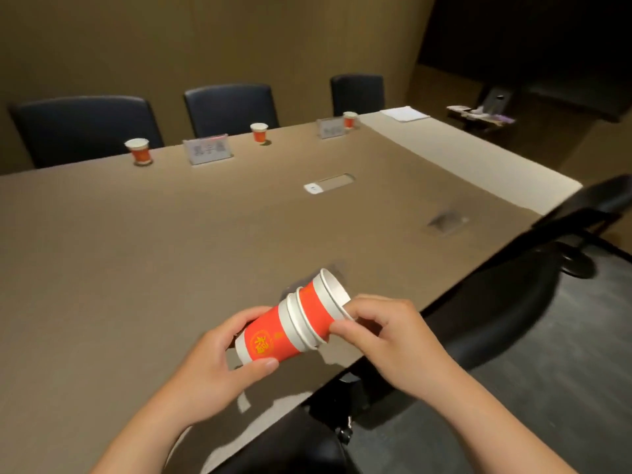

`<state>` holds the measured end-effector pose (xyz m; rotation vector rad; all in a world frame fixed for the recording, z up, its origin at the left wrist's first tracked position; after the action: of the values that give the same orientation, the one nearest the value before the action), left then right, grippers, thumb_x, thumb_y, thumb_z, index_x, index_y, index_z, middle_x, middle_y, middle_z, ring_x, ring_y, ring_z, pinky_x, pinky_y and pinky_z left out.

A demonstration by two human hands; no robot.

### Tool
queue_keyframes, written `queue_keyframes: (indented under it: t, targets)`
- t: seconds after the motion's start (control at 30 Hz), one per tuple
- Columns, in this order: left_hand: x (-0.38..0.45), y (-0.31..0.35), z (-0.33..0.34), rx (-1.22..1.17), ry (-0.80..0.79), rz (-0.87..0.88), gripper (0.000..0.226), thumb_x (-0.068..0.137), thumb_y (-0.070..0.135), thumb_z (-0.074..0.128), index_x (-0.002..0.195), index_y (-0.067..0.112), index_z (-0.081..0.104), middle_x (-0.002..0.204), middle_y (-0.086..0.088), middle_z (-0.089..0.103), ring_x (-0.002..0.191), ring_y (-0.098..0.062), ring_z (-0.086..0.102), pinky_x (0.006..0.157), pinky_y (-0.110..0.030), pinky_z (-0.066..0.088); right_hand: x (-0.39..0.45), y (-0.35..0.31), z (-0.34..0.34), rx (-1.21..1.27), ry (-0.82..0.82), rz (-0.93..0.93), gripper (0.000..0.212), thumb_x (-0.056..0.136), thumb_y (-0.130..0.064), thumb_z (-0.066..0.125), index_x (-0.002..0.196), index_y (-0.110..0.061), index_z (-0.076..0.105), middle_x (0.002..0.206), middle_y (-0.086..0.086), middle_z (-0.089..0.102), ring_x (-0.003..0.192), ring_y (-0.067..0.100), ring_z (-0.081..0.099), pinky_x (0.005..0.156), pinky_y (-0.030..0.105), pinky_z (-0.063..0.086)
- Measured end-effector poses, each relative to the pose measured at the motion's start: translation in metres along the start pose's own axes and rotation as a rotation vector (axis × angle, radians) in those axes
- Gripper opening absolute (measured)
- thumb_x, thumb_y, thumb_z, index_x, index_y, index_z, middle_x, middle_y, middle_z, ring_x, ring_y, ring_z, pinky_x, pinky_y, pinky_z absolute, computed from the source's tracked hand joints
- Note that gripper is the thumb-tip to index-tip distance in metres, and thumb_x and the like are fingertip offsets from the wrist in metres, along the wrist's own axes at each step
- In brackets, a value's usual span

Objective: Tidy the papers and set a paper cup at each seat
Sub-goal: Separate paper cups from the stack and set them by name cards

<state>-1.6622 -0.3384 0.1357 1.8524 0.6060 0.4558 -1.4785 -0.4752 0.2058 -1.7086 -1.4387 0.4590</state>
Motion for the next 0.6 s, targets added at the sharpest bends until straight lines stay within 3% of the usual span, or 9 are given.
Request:
queue_keyframes:
  t: [0.1, 0.23, 0.37, 0.5, 0.6]
  targets:
    - [-0.014, -0.029, -0.027, -0.019, 0.124, -0.110, 0.060, 0.062, 0.041, 0.078, 0.119, 0.038, 0.062, 0.116, 0.018, 0.069, 0.106, -0.005, 0.065, 0.087, -0.011, 0.049, 0.036, 0.015, 0.015, -0.050, -0.002, -0.047, 0.007, 0.087, -0.014, 0.071, 0.080, -0.014, 0.074, 0.068, -0.015, 0.058, 0.064, 0.001, 0.051, 0.061, 0.010, 0.033]
    - [-0.054, -0.068, -0.062, -0.096, 0.360, -0.277, 0.057, 0.067, 0.025, 0.085, 0.117, 0.033, 0.062, 0.109, 0.018, 0.070, 0.096, -0.008, 0.068, 0.073, -0.007, 0.051, 0.087, 0.047, 0.070, -0.252, -0.155, -0.167, 0.008, 0.087, -0.021, 0.067, 0.084, -0.018, 0.074, 0.079, -0.003, 0.070, 0.073, 0.016, 0.057, 0.070, 0.027, 0.045]
    - [-0.086, -0.075, -0.066, -0.154, 0.496, -0.360, 0.066, 0.055, 0.042, 0.080, 0.118, 0.033, 0.063, 0.112, 0.015, 0.072, 0.096, -0.004, 0.070, 0.075, -0.014, 0.054, 0.104, 0.089, 0.142, -0.416, -0.323, -0.161, 0.012, 0.087, -0.025, 0.062, 0.090, -0.024, 0.073, 0.091, -0.003, 0.073, 0.084, 0.027, 0.060, 0.071, 0.044, 0.053]
    - [-0.086, -0.071, -0.053, -0.153, 0.545, -0.369, 0.067, 0.057, 0.034, 0.081, 0.121, 0.031, 0.062, 0.115, 0.014, 0.071, 0.098, -0.004, 0.069, 0.079, -0.014, 0.053, 0.092, 0.127, 0.191, -0.608, -0.546, -0.064, 0.024, 0.091, -0.028, 0.050, 0.104, -0.025, 0.070, 0.113, -0.003, 0.069, 0.107, 0.025, 0.057, 0.083, 0.037, 0.052]
    - [-0.075, -0.068, -0.041, -0.138, 0.538, -0.380, 0.062, 0.064, 0.019, 0.082, 0.121, 0.032, 0.062, 0.114, 0.014, 0.071, 0.098, -0.005, 0.069, 0.081, -0.015, 0.053, 0.093, 0.143, 0.197, -0.626, -0.663, -0.009, 0.031, 0.090, -0.030, 0.052, 0.119, -0.029, 0.061, 0.130, -0.006, 0.063, 0.119, 0.023, 0.052, 0.090, 0.034, 0.048]
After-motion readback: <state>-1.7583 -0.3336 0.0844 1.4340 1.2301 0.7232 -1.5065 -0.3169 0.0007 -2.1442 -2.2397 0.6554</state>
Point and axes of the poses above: each hand's wrist, its own x-axis towards the middle knuckle, its own z-axis out of the palm, y = z × x, the point moved 4 cm from there along x, towards the middle knuckle
